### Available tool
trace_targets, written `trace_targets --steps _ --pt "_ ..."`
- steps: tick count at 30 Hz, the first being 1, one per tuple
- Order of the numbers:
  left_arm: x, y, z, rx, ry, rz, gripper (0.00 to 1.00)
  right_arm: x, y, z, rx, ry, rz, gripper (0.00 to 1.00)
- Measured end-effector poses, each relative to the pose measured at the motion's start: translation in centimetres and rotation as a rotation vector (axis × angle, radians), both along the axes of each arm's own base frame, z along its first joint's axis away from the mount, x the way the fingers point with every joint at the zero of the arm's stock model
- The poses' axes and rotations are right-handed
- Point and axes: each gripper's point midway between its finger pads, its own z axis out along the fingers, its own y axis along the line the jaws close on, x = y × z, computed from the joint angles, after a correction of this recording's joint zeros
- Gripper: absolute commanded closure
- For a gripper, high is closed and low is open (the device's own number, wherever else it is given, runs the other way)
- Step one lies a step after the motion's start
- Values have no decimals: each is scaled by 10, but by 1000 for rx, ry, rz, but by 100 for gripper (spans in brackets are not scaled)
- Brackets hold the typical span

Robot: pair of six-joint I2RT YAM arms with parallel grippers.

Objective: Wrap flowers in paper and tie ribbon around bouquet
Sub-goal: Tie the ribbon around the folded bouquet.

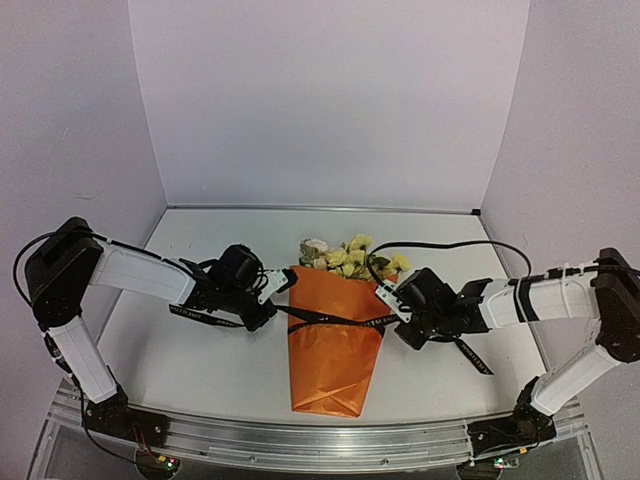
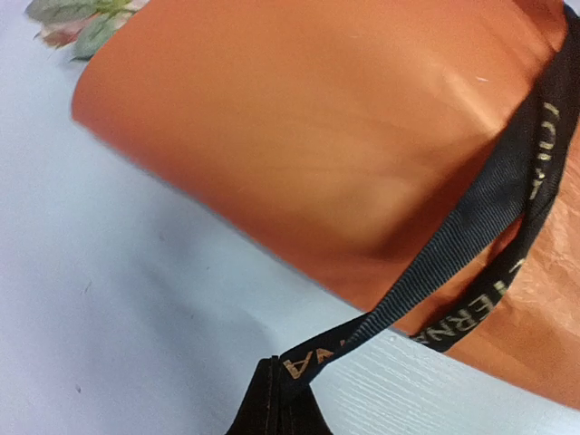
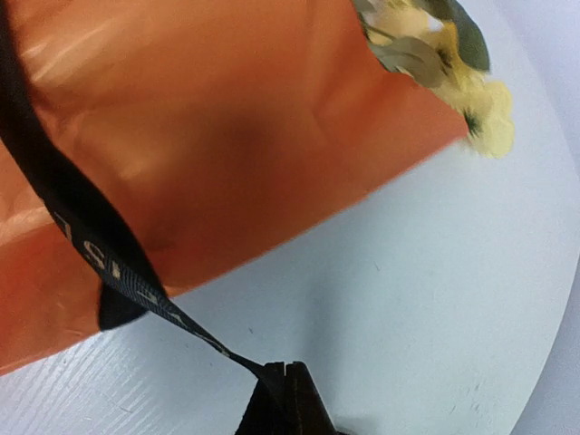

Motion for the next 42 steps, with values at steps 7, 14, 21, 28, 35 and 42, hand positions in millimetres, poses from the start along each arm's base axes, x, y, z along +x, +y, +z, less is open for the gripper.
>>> trace_targets --steps 7,14,21,28,35,42 --pt "12 29 9 -159 132 494 100 1 -50 -2 31 104 -398 100" --pt "21 163 4 -416 305 1087 100 -12 -124 -17 174 183 -822 100" --pt "18 221 8 -660 509 1315 100 -10 -126 -12 489 271 -990 100" --pt "3 238 -2 -739 692 1360 100 -13 -128 -9 720 384 -1079 100" --pt "-5 233 -4 -718 733 1326 100 -22 -138 -10 811 441 -1156 100" --pt "-9 233 -2 -695 734 1311 100 -32 -143 -1 842 449 -1177 100"
